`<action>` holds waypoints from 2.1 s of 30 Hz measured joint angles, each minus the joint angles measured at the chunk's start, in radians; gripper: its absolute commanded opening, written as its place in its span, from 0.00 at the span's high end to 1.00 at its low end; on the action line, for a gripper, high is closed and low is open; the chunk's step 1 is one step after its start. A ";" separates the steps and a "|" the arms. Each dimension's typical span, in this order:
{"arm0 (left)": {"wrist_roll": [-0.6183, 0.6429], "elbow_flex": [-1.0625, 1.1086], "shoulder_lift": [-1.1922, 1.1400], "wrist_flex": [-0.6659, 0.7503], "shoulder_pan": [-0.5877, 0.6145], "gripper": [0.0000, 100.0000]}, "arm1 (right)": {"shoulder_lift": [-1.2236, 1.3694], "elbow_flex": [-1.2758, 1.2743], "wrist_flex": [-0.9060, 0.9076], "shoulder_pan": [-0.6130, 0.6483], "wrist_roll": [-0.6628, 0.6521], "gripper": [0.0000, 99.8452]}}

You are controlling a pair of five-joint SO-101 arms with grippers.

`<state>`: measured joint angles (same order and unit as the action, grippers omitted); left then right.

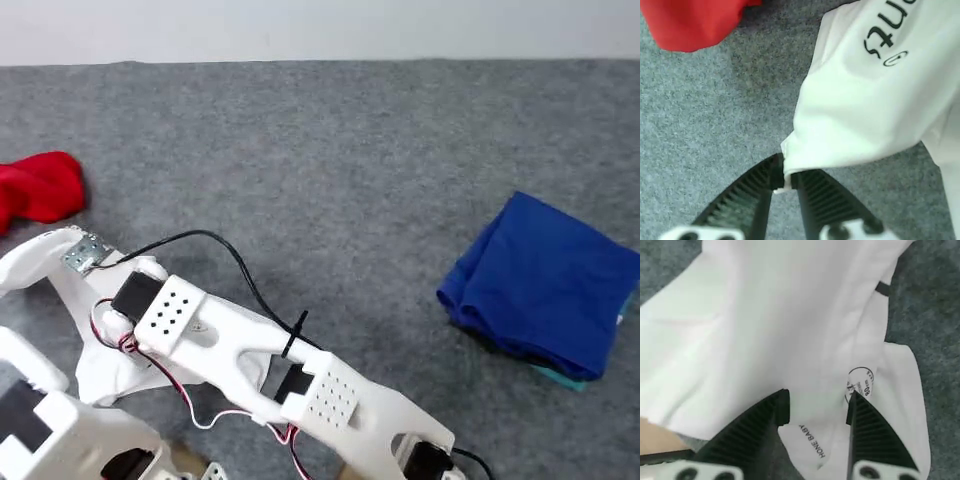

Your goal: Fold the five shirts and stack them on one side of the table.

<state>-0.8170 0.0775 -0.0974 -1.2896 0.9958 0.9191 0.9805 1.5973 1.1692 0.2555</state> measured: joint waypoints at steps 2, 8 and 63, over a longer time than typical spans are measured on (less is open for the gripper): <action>0.000 0.000 0.000 -0.003 0.000 1.00 | 0.002 0.000 -0.005 0.000 0.000 0.80; 0.000 0.000 0.000 -0.003 0.000 1.00 | 0.002 0.000 -0.005 0.000 0.000 0.86; -0.006 0.063 0.029 0.034 0.107 0.99 | 0.153 0.118 -0.078 0.069 -0.176 0.99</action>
<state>-0.8232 0.1404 -0.0683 -1.2559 1.1032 1.0725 1.0986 1.5190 1.2382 0.0790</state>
